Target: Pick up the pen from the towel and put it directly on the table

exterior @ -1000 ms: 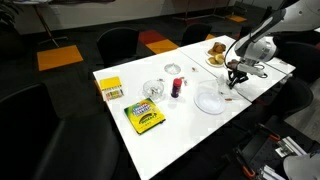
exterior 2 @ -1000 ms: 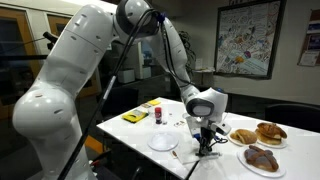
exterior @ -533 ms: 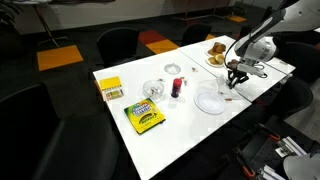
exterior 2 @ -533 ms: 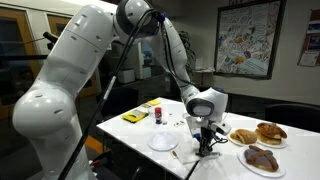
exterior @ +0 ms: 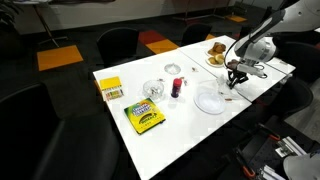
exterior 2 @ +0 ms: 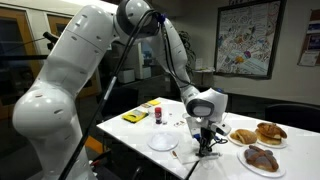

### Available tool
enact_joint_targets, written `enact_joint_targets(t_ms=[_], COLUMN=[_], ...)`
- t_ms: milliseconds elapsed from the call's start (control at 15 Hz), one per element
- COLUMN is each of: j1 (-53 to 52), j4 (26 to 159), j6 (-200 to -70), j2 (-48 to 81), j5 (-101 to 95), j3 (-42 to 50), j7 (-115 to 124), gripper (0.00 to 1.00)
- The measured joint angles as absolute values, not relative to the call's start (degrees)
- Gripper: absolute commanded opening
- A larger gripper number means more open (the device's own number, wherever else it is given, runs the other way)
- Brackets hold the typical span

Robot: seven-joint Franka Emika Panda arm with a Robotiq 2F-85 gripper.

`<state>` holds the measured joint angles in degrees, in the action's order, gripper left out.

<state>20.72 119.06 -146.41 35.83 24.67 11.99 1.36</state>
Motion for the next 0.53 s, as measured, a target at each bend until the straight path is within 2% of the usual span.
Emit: enact_joint_targets(t_ms=[533], j1=[20.62], j4=[118.87], j6=[-146.54], j2=[35.95], j5=[24.51], j3=[11.99], j7=[1.57], gripper=[0.04])
